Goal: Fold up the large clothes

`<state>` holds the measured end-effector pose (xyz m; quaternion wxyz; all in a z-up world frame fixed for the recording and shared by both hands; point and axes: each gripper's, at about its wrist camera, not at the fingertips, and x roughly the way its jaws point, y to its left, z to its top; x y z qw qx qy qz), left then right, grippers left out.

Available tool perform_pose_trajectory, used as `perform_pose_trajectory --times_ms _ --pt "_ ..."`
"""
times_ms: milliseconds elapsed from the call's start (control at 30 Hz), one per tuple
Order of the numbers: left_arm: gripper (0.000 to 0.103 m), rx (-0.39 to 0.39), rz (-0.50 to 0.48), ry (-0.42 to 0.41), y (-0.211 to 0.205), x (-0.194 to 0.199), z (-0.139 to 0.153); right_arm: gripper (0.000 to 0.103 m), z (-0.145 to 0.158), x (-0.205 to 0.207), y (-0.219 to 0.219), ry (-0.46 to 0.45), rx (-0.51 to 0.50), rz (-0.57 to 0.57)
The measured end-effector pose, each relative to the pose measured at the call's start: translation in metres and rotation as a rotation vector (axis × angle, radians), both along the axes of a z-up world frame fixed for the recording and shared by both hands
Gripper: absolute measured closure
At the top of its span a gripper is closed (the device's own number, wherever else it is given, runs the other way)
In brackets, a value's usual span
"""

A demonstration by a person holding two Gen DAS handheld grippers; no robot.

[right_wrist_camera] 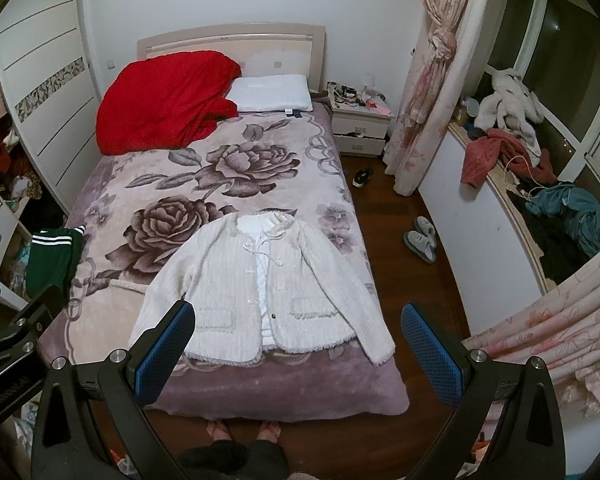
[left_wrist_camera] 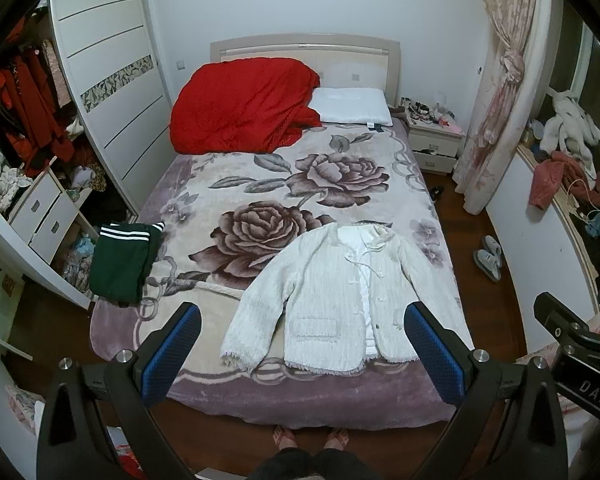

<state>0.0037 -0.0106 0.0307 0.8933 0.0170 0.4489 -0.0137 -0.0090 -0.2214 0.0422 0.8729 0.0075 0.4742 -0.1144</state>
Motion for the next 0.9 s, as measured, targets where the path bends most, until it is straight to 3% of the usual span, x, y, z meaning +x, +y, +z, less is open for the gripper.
perform_pose_trajectory --times_ms 467,567,900 --pt "0.000 -0.001 -0.002 -0.005 0.001 -0.002 0.000 0.000 0.001 -0.003 0.003 -0.007 -0.002 -0.002" --pt "0.000 -0.002 -0.001 -0.005 0.000 -0.002 0.000 0.000 0.024 0.010 0.001 -0.009 -0.003 -0.003" --pt "0.000 -0.004 -0.002 -0.006 0.000 -0.003 0.001 0.000 0.028 0.013 -0.001 -0.009 -0.003 0.000"
